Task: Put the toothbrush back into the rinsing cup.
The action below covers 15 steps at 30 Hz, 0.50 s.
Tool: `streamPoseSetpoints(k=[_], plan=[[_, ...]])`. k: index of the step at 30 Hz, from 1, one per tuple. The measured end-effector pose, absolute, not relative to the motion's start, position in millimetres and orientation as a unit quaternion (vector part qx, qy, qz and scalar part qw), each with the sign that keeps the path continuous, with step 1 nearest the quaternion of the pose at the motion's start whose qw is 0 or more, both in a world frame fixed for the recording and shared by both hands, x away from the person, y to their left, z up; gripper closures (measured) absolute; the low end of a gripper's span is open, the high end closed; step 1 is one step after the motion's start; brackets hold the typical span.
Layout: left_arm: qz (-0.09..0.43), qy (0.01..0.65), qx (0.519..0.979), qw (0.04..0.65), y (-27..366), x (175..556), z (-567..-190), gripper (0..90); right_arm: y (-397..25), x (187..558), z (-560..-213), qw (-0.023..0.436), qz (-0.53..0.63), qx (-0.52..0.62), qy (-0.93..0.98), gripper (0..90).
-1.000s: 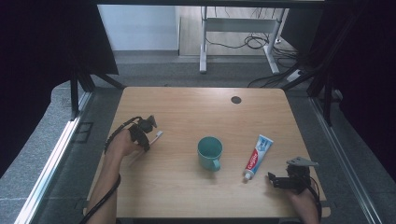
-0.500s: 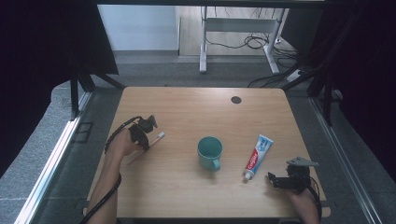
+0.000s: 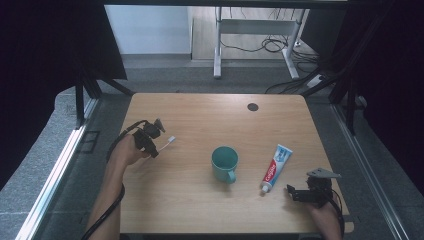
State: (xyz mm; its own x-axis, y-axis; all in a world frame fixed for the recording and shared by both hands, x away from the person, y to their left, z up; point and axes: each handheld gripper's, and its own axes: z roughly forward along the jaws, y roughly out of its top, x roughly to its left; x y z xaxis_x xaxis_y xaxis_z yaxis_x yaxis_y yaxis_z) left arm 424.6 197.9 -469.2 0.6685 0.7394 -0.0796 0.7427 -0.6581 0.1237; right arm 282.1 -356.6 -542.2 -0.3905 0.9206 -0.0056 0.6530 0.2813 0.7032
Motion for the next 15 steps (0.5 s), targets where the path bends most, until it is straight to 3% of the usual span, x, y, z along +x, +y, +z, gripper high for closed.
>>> streamPoseSetpoints(k=[15], plan=[[0.012,0.402,0.906,0.13,195,418,-448,84.1,-357,282,-542,0.212,0.316,0.509,0.772,0.0]])
